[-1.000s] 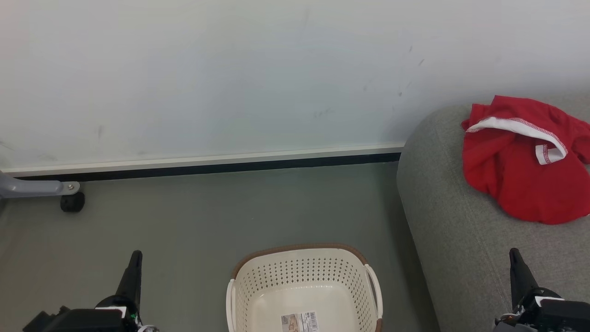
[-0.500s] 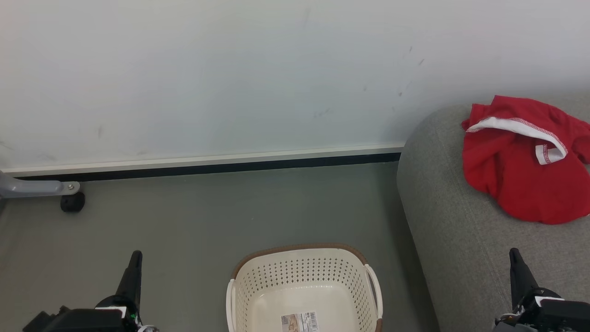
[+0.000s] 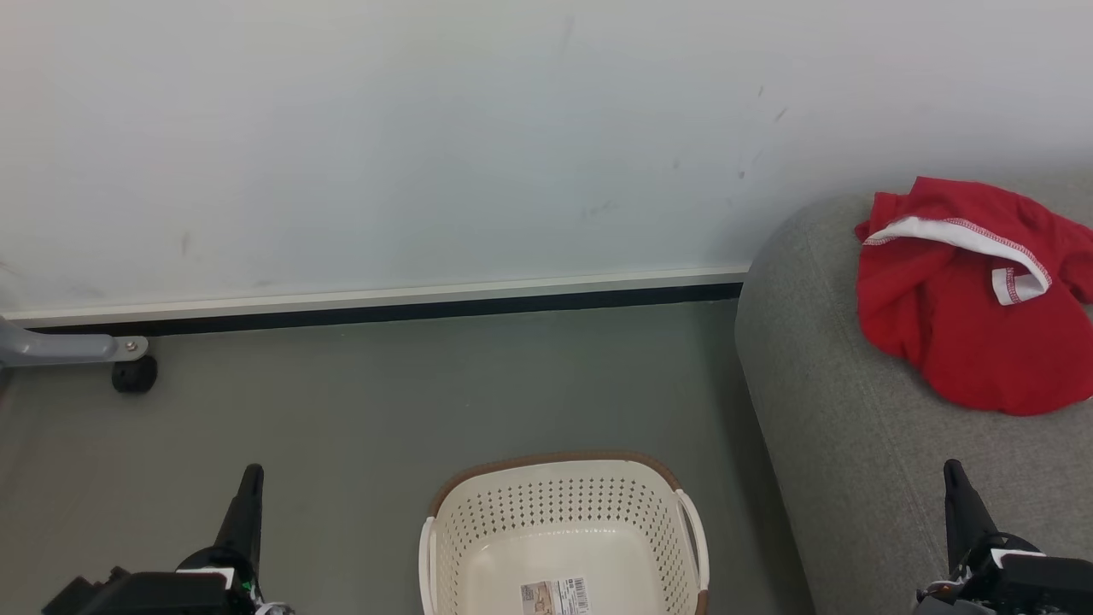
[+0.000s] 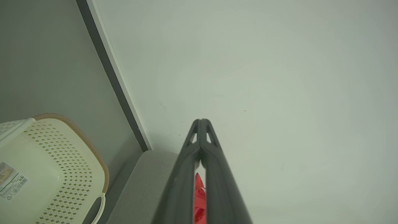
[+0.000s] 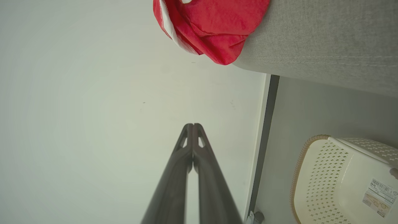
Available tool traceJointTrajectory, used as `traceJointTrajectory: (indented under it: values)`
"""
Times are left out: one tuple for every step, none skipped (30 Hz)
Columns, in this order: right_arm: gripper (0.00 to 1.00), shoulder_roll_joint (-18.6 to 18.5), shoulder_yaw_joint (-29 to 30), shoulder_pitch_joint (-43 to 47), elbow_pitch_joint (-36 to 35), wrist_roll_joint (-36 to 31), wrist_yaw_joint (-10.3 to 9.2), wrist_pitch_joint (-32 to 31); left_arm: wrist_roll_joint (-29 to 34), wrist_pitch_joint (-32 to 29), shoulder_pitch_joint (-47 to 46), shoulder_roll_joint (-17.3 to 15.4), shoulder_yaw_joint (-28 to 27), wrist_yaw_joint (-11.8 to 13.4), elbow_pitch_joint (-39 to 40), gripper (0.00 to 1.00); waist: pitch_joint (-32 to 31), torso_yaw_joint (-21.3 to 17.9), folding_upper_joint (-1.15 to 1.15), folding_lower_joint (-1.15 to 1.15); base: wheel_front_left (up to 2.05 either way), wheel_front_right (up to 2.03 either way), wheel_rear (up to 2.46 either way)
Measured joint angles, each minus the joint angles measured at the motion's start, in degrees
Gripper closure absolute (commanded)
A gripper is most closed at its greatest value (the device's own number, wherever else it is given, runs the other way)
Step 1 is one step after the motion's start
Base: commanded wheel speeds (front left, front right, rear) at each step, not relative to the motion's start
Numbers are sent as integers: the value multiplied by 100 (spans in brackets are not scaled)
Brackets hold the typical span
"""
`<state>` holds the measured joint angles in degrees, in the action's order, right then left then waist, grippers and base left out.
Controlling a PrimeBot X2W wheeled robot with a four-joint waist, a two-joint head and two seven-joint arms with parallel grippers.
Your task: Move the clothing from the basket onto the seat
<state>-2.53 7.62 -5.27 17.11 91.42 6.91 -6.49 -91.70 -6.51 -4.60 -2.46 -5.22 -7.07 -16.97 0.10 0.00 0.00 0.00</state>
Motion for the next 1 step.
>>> traceJointTrajectory:
  values:
    - [100, 0, 0, 0, 0, 0, 0, 0, 0, 0, 0, 0, 0, 0, 0, 100, 0, 0, 0, 0, 0, 0, 0]
